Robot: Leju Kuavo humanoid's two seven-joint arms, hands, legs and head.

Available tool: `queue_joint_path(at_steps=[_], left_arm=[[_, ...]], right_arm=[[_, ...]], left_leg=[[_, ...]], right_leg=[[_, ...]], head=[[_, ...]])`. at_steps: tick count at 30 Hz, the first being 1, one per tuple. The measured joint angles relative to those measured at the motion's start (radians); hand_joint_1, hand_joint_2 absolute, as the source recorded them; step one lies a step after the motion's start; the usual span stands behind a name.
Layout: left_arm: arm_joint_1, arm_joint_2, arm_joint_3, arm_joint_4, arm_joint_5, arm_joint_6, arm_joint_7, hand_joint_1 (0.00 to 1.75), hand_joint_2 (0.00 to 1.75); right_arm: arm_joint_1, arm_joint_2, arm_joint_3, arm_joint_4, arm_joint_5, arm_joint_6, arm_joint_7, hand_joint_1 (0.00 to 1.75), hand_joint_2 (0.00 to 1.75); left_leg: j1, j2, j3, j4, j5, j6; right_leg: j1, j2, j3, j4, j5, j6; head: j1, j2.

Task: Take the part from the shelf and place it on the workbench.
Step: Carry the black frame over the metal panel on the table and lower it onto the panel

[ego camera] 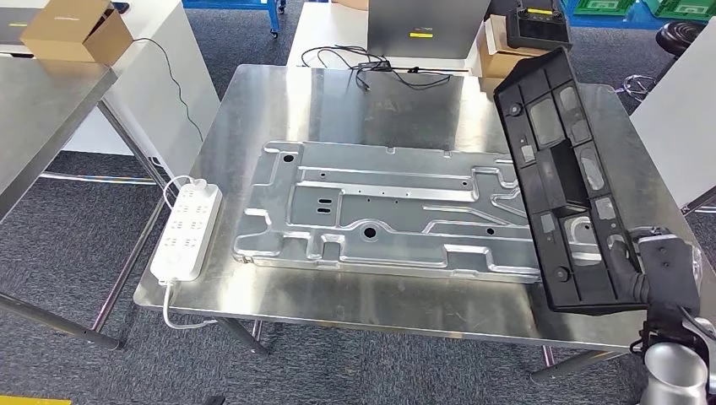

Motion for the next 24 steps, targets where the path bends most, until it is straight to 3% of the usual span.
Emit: queue_joint_path(at_steps=[19, 23, 24], left_arm=[[0.001, 0.0, -0.018, 0.0, -0.027, -0.018, -0.047, 0.0, 1.75], [0.001, 0.0, -0.025, 0.0, -0.029, -0.018, -0.047, 0.0, 1.75], [0.001, 0.0, -0.025, 0.0, -0.029, -0.018, -0.047, 0.0, 1.31]], right_arm=[[-0.002, 0.024, 0.104, 0.004, -0.045, 0.085, -0.021, 1.1, 1.75], [-0.002, 0.025, 0.112, 0.004, -0.049, 0.086, -0.022, 0.0, 0.0], [-0.002, 0.025, 0.112, 0.004, -0.05, 0.086, -0.022, 0.0, 0.0]], left_leg=[[0.0, 0.0, 0.0, 0.0, 0.0, 0.0], [0.0, 0.0, 0.0, 0.0, 0.0, 0.0], [0.0, 0.0, 0.0, 0.0, 0.0, 0.0]], right_leg=[[0.0, 0.0, 0.0, 0.0, 0.0, 0.0], [0.0, 0.0, 0.0, 0.0, 0.0, 0.0], [0.0, 0.0, 0.0, 0.0, 0.0, 0.0]], head=[[0.0, 0.0], [0.0, 0.0], [0.0, 0.0]])
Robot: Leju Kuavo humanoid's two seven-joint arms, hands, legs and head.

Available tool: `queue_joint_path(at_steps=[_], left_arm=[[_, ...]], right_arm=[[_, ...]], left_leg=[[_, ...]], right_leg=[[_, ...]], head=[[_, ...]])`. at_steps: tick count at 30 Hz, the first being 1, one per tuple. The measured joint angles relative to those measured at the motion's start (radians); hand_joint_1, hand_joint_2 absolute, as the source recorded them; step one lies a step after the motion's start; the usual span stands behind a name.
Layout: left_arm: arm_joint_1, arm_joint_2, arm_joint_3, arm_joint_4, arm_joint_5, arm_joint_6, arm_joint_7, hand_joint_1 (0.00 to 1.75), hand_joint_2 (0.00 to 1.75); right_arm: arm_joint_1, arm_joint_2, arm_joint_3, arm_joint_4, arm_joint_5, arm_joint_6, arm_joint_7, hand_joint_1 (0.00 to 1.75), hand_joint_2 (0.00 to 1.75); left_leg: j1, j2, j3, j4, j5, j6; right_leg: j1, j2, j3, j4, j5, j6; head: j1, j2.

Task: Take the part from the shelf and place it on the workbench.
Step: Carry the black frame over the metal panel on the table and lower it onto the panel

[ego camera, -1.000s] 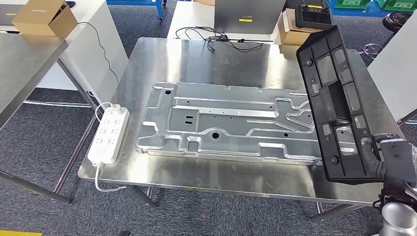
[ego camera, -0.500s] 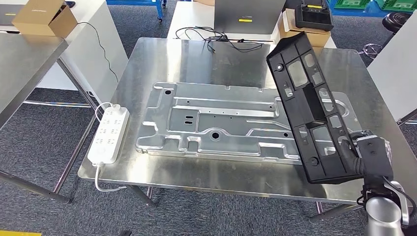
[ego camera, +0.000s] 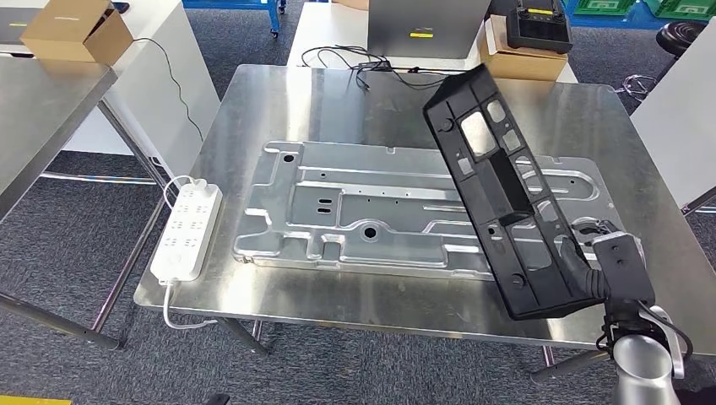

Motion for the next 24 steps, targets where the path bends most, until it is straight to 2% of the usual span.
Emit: queue_joint_path(at_steps=[3, 24], left_arm=[[0.0, 0.0, 0.0, 0.0, 0.002, 0.0, 0.0, 0.0, 0.0], [0.0, 0.0, 0.0, -0.002, 0.014, 0.001, 0.009, 0.0, 0.0]], right_arm=[[-0.001, 0.0, 0.001, 0.0, -0.002, 0.0, 0.0, 0.0, 0.0], [-0.005, 0.0, -0.003, -0.002, -0.016, -0.01, 0.0, 0.0, 0.0]], left_leg=[[0.0, 0.0, 0.0, 0.0, 0.0, 0.0], [0.0, 0.0, 0.0, 0.0, 0.0, 0.0]], right_leg=[[0.0, 0.0, 0.0, 0.0, 0.0, 0.0], [0.0, 0.0, 0.0, 0.0, 0.0, 0.0]], head=[[0.0, 0.0], [0.0, 0.0]])
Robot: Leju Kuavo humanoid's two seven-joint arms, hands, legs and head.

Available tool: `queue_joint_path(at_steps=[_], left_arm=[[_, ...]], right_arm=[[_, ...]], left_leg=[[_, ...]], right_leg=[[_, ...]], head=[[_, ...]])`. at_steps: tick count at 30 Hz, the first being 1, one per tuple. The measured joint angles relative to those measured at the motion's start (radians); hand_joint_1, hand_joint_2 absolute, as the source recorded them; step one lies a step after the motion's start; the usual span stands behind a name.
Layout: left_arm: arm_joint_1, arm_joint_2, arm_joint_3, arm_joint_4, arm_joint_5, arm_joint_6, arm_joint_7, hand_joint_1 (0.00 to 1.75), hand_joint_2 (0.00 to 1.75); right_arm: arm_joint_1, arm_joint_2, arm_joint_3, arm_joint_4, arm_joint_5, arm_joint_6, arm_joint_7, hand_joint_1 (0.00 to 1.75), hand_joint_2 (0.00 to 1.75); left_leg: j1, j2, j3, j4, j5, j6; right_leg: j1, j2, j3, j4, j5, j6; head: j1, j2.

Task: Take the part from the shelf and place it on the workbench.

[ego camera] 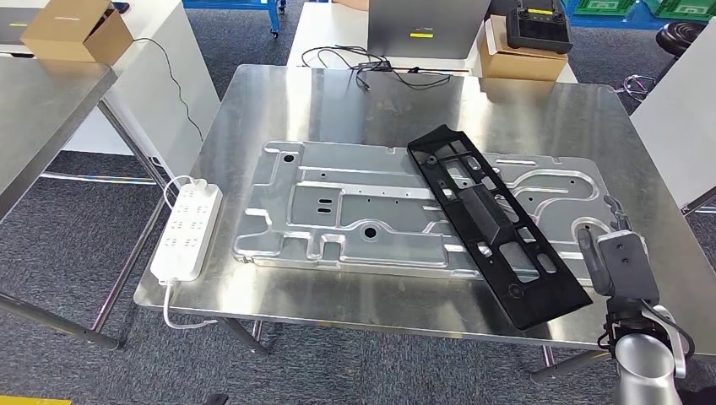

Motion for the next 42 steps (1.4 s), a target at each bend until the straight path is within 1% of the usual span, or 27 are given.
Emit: queue_joint_path(at_steps=[12, 16, 19, 22, 26, 29, 34, 42], left_arm=[[0.0, 0.0, 0.001, 0.0, 0.002, 0.0, 0.0, 0.0, 0.0], [0.0, 0.0, 0.002, 0.0, 0.01, 0.001, 0.003, 0.0, 0.0], [0.001, 0.0, 0.004, 0.0, 0.022, 0.006, 0.009, 0.0, 0.0], [0.002, 0.0, 0.012, 0.0, 0.035, 0.009, 0.013, 0.0, 0.0], [0.003, 0.0, 0.027, 0.0, 0.048, 0.009, 0.013, 0.0, 0.0], [0.003, -0.001, 0.032, 0.0, 0.052, 0.009, 0.012, 0.0, 0.0], [0.003, -0.001, 0.036, 0.0, 0.054, 0.009, 0.012, 0.0, 0.0], [0.003, -0.004, 0.051, 0.0, 0.064, 0.02, 0.013, 0.0, 0.0]], right_arm=[[0.001, 0.001, -0.006, -0.01, 0.0, -0.012, -0.01, 0.0, 0.0], [0.008, 0.004, -0.006, -0.045, 0.011, -0.034, -0.022, 0.0, 0.0], [0.037, 0.012, -0.003, -0.132, 0.015, -0.047, -0.043, 0.0, 0.0], [0.082, 0.025, 0.013, -0.264, 0.026, -0.063, -0.071, 0.0, 0.0], [0.142, 0.037, 0.065, -0.443, 0.055, -0.098, -0.103, 0.0, 0.0], [0.178, 0.041, 0.103, -0.537, 0.071, -0.115, -0.116, 0.0, 0.0], [0.209, 0.043, 0.143, -0.616, 0.083, -0.138, -0.13, 0.0, 0.0], [0.238, 0.043, 0.171, -0.66, 0.071, -0.157, -0.141, 0.0, 0.0]], left_leg=[[0.0, 0.0, 0.0, 0.0, 0.0, 0.0], [0.0, 0.0, 0.0, 0.0, 0.0, 0.0], [0.0, 0.0, 0.0, 0.0, 0.0, 0.0], [0.0, 0.0, 0.0, 0.0, 0.0, 0.0], [0.0, 0.0, 0.0, 0.0, 0.0, 0.0], [0.0, 0.0, 0.0, 0.0, 0.0, 0.0], [0.0, 0.0, 0.0, 0.0, 0.0, 0.0], [0.0, 0.0, 0.0, 0.001, 0.0, 0.0]], right_leg=[[0.0, 0.0, 0.0, 0.0, 0.0, 0.0], [0.0, 0.0, 0.0, 0.0, 0.0, 0.0], [0.0, 0.0, 0.0, 0.0, 0.0, 0.0], [0.0, 0.0, 0.0, 0.0, 0.0, 0.0], [0.0, 0.0, -0.001, 0.0, -0.001, 0.0], [0.0, 0.0, -0.001, 0.0, -0.001, 0.0], [0.0, 0.0, -0.001, 0.0, 0.0, 0.0], [0.0, 0.0, -0.001, 0.0, 0.0, 0.0]], head=[[0.0, 0.0], [0.0, 0.0], [0.0, 0.0], [0.0, 0.0], [0.0, 0.0], [0.0, 0.0], [0.0, 0.0], [0.0, 0.0]])
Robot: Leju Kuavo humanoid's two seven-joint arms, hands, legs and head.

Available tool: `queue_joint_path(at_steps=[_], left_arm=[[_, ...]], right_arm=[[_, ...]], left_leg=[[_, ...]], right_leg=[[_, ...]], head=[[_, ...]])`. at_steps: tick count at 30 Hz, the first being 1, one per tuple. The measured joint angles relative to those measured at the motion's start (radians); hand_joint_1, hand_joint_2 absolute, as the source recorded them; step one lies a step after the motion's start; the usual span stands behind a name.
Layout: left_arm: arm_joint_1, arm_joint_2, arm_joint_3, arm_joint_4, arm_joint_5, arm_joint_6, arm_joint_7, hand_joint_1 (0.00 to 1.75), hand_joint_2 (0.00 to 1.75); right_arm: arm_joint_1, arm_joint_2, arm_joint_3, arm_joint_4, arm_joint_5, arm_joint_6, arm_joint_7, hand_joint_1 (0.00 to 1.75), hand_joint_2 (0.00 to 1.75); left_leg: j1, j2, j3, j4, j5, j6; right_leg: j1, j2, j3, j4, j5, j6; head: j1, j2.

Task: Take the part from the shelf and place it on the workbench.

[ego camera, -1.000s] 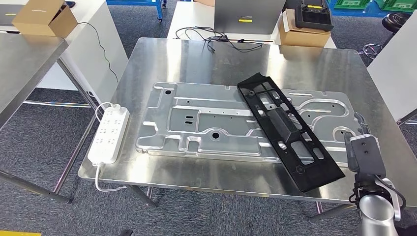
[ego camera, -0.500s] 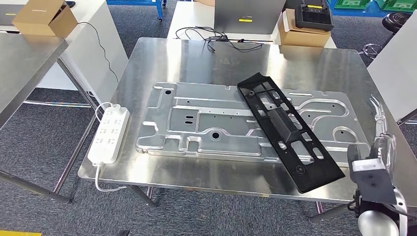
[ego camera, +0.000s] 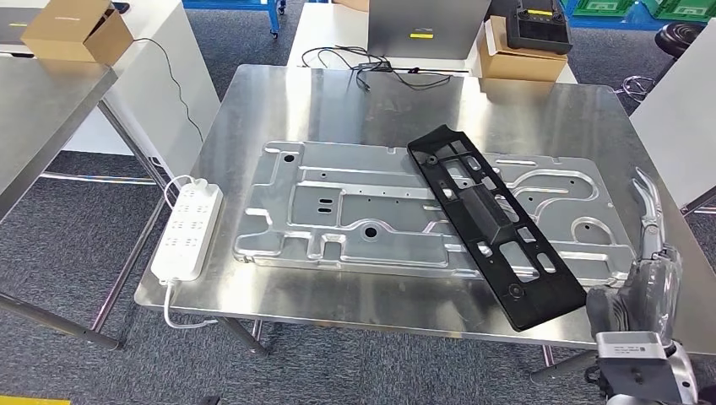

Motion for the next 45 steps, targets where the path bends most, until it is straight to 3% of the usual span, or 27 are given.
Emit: queue_joint_path(at_steps=[17, 23, 25, 28, 29, 30, 31, 33, 35, 38, 40, 42, 44, 45], left_arm=[[0.0, -0.003, 0.02, 0.0, 0.01, 0.016, 0.003, 0.0, 0.0], [0.0, -0.004, 0.025, 0.0, 0.014, 0.016, 0.009, 0.0, 0.0], [-0.001, -0.005, 0.026, 0.0, 0.015, 0.016, 0.011, 0.0, 0.0], [-0.001, -0.005, 0.026, -0.001, 0.015, 0.016, 0.013, 0.0, 0.0], [-0.001, -0.005, 0.026, -0.001, 0.015, 0.016, 0.014, 0.0, 0.0], [-0.001, -0.005, 0.026, -0.001, 0.015, 0.016, 0.014, 0.0, 0.0], [-0.001, -0.005, 0.026, -0.001, 0.015, 0.016, 0.014, 0.0, 0.0], [-0.001, -0.006, 0.026, -0.001, 0.015, 0.016, 0.014, 0.0, 0.0], [-0.001, -0.006, 0.026, -0.001, 0.015, 0.016, 0.014, 0.0, 0.0], [0.0, -0.006, 0.026, -0.001, 0.015, 0.016, 0.014, 0.0, 0.0], [0.001, -0.006, 0.027, -0.001, 0.015, 0.016, 0.014, 0.0, 0.0], [0.002, -0.006, 0.027, -0.001, 0.015, 0.016, 0.014, 0.0, 0.0], [0.001, -0.006, 0.027, -0.001, 0.015, 0.015, 0.014, 0.0, 0.0], [0.001, -0.006, 0.027, -0.001, 0.015, 0.015, 0.014, 0.0, 0.0]], right_arm=[[0.061, 0.0, 0.036, -0.046, -0.047, -0.014, -0.02, 0.0, 0.0], [0.06, 0.0, 0.043, -0.046, -0.054, -0.011, -0.02, 0.0, 0.0], [0.059, -0.001, 0.046, -0.046, -0.056, -0.011, -0.02, 0.0, 0.0], [0.06, -0.004, 0.048, -0.046, -0.059, -0.011, -0.019, 0.0, 0.0], [0.061, -0.004, 0.048, -0.046, -0.059, -0.011, -0.019, 0.0, 0.0], [0.061, -0.005, 0.049, -0.046, -0.06, -0.011, -0.019, 0.0, 0.0], [0.062, -0.005, 0.049, -0.046, -0.06, -0.011, -0.019, 0.0, 0.0], [0.06, -0.006, 0.049, -0.046, -0.06, -0.011, -0.018, 0.0, 0.0], [0.059, -0.007, 0.05, -0.046, -0.06, -0.011, -0.018, 0.0, 0.0], [0.059, -0.007, 0.05, -0.046, -0.06, -0.011, -0.018, 0.0, 0.0], [0.057, -0.007, 0.05, -0.046, -0.06, -0.01, -0.018, 0.0, 0.0], [0.056, -0.007, 0.05, -0.046, -0.06, -0.009, -0.018, 0.0, 0.0], [0.057, -0.007, 0.049, -0.046, -0.06, -0.009, -0.018, 0.0, 0.0], [0.058, -0.007, 0.05, -0.046, -0.06, -0.009, -0.018, 0.0, 0.0]], left_leg=[[-0.001, 0.0, 0.0, 0.002, -0.001, 0.001], [-0.004, 0.002, -0.002, 0.01, -0.006, 0.014], [0.002, 0.006, -0.001, 0.003, -0.001, 0.02], [0.004, 0.011, -0.005, 0.001, 0.003, 0.025], [0.003, 0.012, -0.007, 0.002, 0.004, 0.025], [0.003, 0.013, -0.009, 0.004, 0.005, 0.025], [0.003, 0.013, -0.011, 0.007, 0.007, 0.023], [0.005, 0.013, -0.017, 0.014, 0.01, 0.017], [0.004, 0.011, -0.023, 0.02, 0.015, 0.006], [0.004, 0.008, -0.03, 0.022, 0.028, -0.016], [0.009, 0.008, -0.043, 0.049, -0.007, -0.026], [0.012, 0.008, -0.074, 0.153, -0.101, -0.029], [0.013, 0.008, -0.098, 0.28, -0.176, -0.033], [0.015, 0.008, -0.091, 0.308, -0.183, -0.035]], right_leg=[[0.0, 0.0, 0.0, -0.001, 0.0, 0.001], [-0.003, 0.001, 0.004, 0.0, -0.002, 0.01], [-0.002, 0.001, -0.011, 0.039, -0.038, 0.01], [0.003, 0.001, -0.093, 0.233, -0.151, 0.009], [0.004, 0.001, -0.115, 0.288, -0.17, 0.009], [0.004, 0.001, -0.12, 0.308, -0.167, 0.008], [0.004, 0.001, -0.104, 0.286, -0.145, 0.008], [0.004, 0.0, -0.028, 0.153, -0.082, 0.007], [0.008, 0.002, 0.025, 0.053, -0.047, -0.003], [0.011, 0.003, 0.015, 0.044, -0.037, -0.026], [0.006, 0.0, 0.002, 0.044, -0.025, -0.046], [0.003, -0.003, -0.016, 0.043, -0.009, -0.06], [0.005, -0.005, -0.035, 0.045, 0.004, -0.062], [0.005, -0.005, -0.044, 0.046, 0.01, -0.06]], head=[[0.0, 0.0], [-0.003, 0.0], [0.0, 0.0], [0.008, 0.0], [0.009, 0.0], [0.009, 0.0], [0.009, 0.0], [0.01, 0.0], [0.01, 0.0], [0.007, 0.0], [0.002, 0.0], [-0.007, 0.0], [-0.015, 0.0], [-0.017, 0.0]])
